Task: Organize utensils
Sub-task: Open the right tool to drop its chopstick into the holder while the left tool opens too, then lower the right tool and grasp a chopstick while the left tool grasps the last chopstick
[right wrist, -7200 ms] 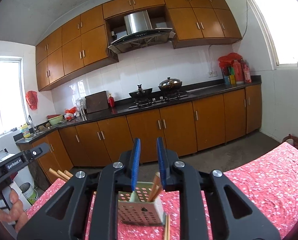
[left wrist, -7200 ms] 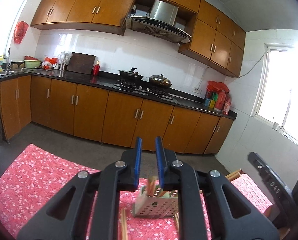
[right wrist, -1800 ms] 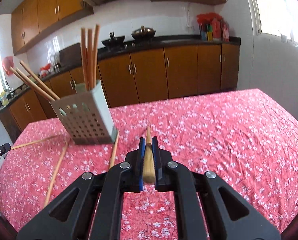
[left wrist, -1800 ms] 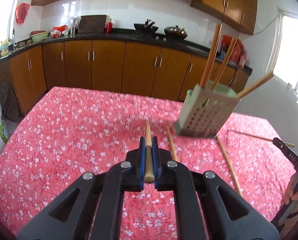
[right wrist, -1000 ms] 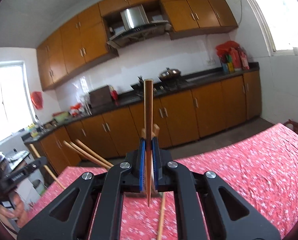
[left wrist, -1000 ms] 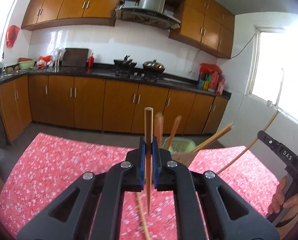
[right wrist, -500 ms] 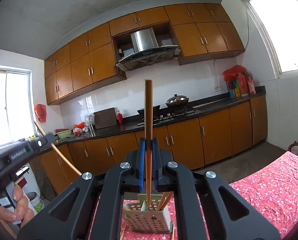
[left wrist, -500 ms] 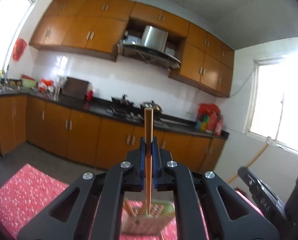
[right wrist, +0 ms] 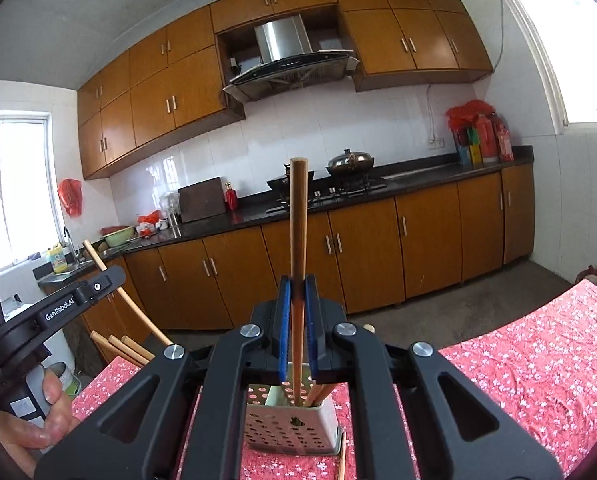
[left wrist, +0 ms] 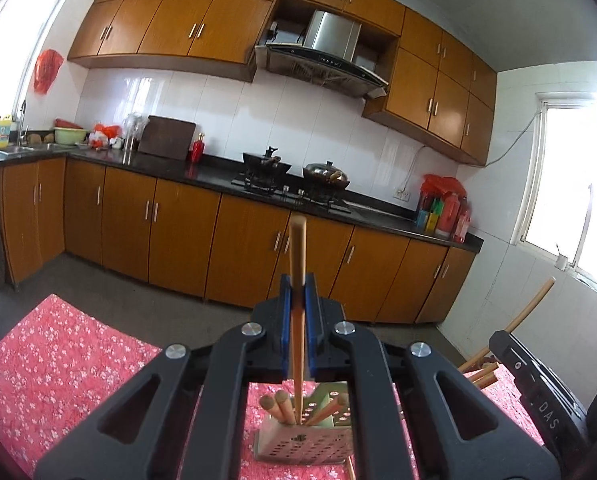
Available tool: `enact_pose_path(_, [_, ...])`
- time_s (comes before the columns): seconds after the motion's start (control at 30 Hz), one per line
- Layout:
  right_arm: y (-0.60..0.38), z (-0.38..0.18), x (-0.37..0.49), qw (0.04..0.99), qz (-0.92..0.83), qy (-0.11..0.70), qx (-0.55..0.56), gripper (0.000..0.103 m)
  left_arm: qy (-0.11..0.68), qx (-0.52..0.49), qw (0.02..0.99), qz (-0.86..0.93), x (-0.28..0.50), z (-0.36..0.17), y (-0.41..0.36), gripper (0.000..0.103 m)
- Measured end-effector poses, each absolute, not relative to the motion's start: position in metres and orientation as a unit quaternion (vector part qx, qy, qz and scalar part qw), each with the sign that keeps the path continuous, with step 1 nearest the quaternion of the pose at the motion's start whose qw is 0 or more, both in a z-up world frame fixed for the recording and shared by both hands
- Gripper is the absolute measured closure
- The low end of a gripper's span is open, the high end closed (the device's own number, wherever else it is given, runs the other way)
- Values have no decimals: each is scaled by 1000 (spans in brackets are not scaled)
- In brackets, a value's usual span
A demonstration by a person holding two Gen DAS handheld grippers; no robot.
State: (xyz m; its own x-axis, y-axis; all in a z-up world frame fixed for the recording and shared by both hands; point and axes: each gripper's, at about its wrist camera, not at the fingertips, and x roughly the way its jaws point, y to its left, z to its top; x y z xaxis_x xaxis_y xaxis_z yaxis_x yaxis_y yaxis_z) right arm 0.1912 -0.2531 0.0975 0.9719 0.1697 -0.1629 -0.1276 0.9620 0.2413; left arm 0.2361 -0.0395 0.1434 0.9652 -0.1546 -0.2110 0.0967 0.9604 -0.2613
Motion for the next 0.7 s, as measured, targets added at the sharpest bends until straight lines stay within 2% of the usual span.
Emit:
enact_pose_path(0.07, [-253, 98, 190, 986, 73, 94, 114, 87, 114, -123, 984, -64, 235, 145, -38, 93])
enact_pose_path(0.1, [-253, 99, 188, 987, 69, 93, 114, 77, 112, -121, 984, -64, 234, 145, -37, 92])
enact_pose_path(0.13, [-254, 101, 185, 987, 67, 90, 114, 72, 111, -119, 985, -64, 231, 148, -37, 91])
enact_pose_path(0.3, [-258, 108, 171, 989, 57, 80, 109, 72, 104, -115, 986, -54, 215, 153, -24, 85])
enact_pose_path(0.43, [-268, 104, 158, 989, 40, 94, 105, 72, 114, -110, 987, -35, 199, 148, -2, 84])
enact_pose_path(0.53, [-277, 85, 149, 987, 23, 126, 101, 71, 125, -104, 986, -17, 187, 137, 17, 83])
enact_pose_path(0.7, [-286, 26, 142, 969, 13, 223, 104, 71, 174, -73, 982, 26, 165, 88, 44, 81])
